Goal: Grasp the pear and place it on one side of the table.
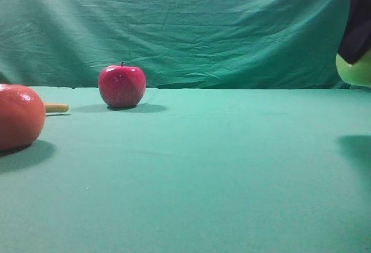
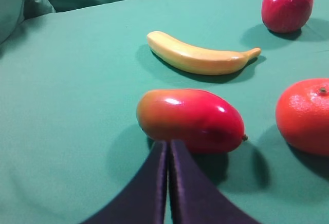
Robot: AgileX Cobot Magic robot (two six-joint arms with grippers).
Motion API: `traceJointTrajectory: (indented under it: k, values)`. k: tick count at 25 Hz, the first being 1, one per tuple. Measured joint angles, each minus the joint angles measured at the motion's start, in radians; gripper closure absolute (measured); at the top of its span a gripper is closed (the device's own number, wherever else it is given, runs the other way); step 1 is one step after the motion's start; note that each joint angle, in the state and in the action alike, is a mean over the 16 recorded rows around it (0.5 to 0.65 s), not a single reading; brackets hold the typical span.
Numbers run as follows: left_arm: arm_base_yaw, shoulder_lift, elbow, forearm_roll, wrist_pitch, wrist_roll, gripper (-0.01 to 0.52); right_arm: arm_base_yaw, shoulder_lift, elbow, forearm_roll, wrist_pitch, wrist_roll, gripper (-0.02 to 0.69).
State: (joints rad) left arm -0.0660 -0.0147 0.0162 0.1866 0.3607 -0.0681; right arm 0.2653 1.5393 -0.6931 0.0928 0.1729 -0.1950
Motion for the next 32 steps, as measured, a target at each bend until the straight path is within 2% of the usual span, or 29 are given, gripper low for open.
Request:
traceJointTrajectory:
  k: [8, 17, 23, 32]
  values:
    - [0.000, 0.000, 0.000, 0.000, 0.000, 0.000, 0.514, 0.000, 0.040, 0.000, -0.002, -0.020, -0.006, 0.103]
    - [0.000, 0.000, 0.000, 0.000, 0.000, 0.000, 0.514, 0.000, -0.119, -0.024, -0.007, 0.157, -0.005, 0.072]
    - [0.000, 0.000, 0.000, 0.000, 0.000, 0.000, 0.514, 0.000, -0.311, -0.040, -0.011, 0.327, -0.002, 0.171]
    - [0.000, 0.000, 0.000, 0.000, 0.000, 0.000, 0.514, 0.000, -0.661, -0.045, -0.009, 0.570, 0.002, 0.473]
